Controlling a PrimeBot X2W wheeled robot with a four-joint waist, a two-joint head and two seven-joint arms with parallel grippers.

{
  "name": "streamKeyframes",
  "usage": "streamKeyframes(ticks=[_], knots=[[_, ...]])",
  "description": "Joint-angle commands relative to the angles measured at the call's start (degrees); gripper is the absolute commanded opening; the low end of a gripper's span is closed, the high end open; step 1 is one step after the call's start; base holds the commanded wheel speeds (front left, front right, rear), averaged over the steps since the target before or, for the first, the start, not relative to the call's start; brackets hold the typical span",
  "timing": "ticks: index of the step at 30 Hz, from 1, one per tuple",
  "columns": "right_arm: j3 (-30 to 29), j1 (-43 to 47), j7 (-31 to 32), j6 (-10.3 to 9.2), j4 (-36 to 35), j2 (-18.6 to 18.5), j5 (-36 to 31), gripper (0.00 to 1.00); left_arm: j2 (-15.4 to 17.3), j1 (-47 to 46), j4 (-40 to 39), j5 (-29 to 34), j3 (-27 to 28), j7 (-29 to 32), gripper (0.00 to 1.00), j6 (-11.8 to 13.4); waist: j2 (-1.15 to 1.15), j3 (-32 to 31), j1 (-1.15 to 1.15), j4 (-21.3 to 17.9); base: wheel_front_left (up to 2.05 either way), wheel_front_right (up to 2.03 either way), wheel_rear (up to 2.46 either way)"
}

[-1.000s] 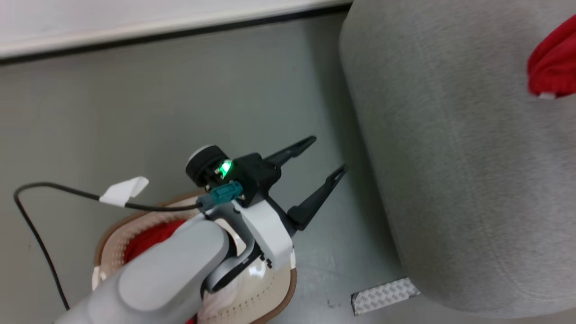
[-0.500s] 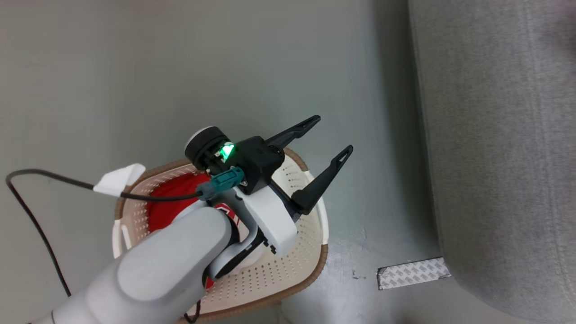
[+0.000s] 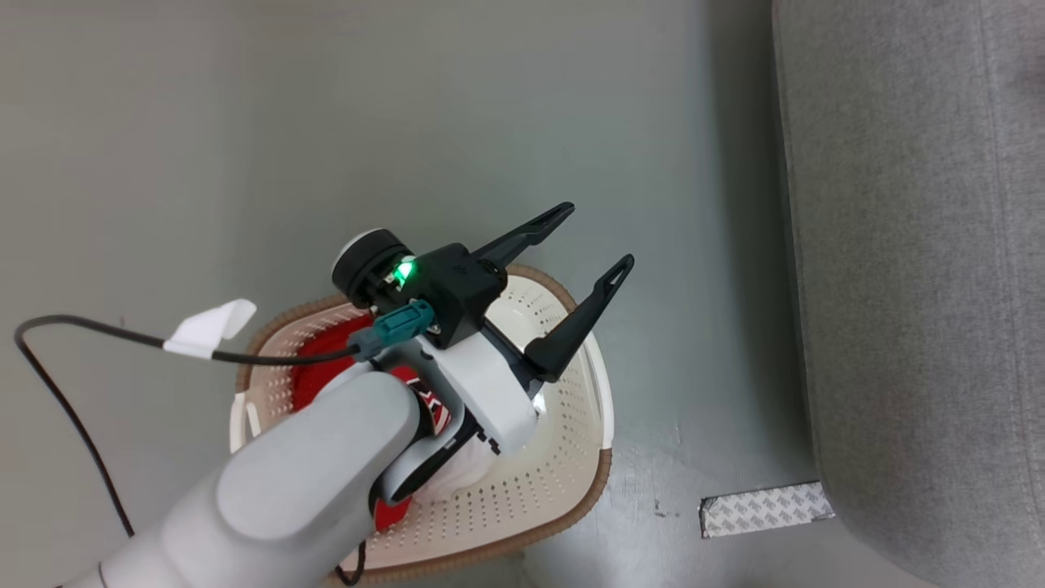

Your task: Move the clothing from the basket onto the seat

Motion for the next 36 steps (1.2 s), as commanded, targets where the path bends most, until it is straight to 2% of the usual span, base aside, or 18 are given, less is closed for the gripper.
streamKeyframes(ticks=[1,8,14,20,26,36], knots=[[0.28,-0.38,-0.05,-0.12,0.17,-0.38,0.28,1.0,-0.08,0.31,0.34,-0.61,0.19,-0.37,1.0,-0.09,0.0,-0.54,-0.01,-0.13,0.0,0.0,0.0],[3.19,1.57,0.08,-0.12,0.03,-0.77,-0.3,1.0,-0.64,2.06,2.31,-1.82,0.11,-2.05,1.0,-0.26,0.0,-5.64,-0.01,-0.83,0.0,0.0,0.0],[6.54,4.41,-0.22,-0.13,-1.95,-2.08,-1.12,1.0,-0.88,5.39,4.49,-3.51,0.62,-4.26,1.0,0.06,0.0,-13.28,-0.01,-1.32,0.0,0.0,0.0],[9.29,7.94,-0.94,-0.12,-6.76,-3.91,-0.43,1.0,-0.35,9.83,5.59,-5.68,2.35,-6.22,1.0,0.76,0.0,-20.85,-0.01,-1.19,0.0,0.0,0.0],[10.67,12.12,-5.05,-0.13,-12.86,-5.39,0.05,1.0,0.26,14.42,5.56,-7.33,5.25,-7.07,1.0,2.01,0.0,-28.08,-0.01,0.36,0.0,0.0,0.0],[11.66,18.92,-13.56,-0.13,-23.52,-1.35,-0.05,1.0,3.31,22.39,3.41,-7.96,13.16,-7.37,1.0,5.07,0.0,-36.77,-0.01,3.96,0.0,0.0,0.0]])
